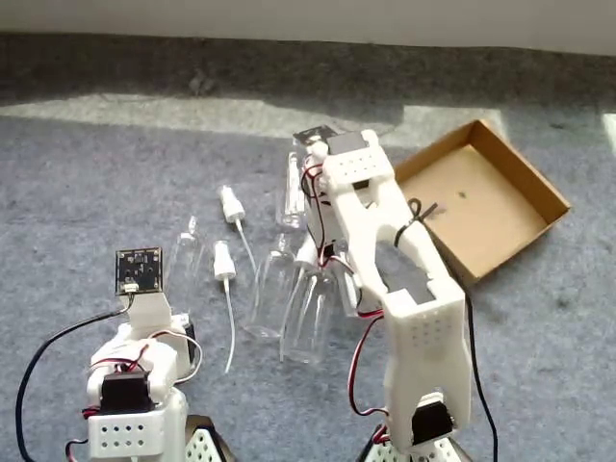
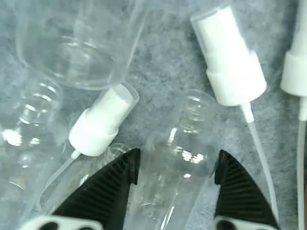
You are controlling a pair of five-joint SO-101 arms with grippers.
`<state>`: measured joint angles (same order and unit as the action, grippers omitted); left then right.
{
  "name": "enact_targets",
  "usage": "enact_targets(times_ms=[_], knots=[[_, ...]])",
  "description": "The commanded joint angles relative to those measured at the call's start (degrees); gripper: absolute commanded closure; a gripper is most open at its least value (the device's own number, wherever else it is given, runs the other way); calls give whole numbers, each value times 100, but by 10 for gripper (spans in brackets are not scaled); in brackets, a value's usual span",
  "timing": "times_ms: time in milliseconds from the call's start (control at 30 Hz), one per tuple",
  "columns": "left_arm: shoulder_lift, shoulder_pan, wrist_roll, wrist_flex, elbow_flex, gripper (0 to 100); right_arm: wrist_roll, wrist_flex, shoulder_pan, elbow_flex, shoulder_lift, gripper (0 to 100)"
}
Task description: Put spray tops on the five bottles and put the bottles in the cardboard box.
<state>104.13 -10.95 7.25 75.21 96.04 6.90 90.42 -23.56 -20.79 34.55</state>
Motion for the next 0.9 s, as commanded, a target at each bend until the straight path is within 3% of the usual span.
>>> enact_targets(times_ms=[0,200,433,700,867], knots=[[-40,-75,-35,35,110,995,-35,22,180,-145,136,789],[-40,-75,-35,35,110,995,-9,31,435,-145,163,940],[-40,-75,-35,35,110,995,-9,40,523,-198,127,946],[-40,-75,-35,35,110,995,0,998,523,-1200,-532,946],[-40,-75,-35,35,110,995,0,1059,523,-1349,-1033,946]])
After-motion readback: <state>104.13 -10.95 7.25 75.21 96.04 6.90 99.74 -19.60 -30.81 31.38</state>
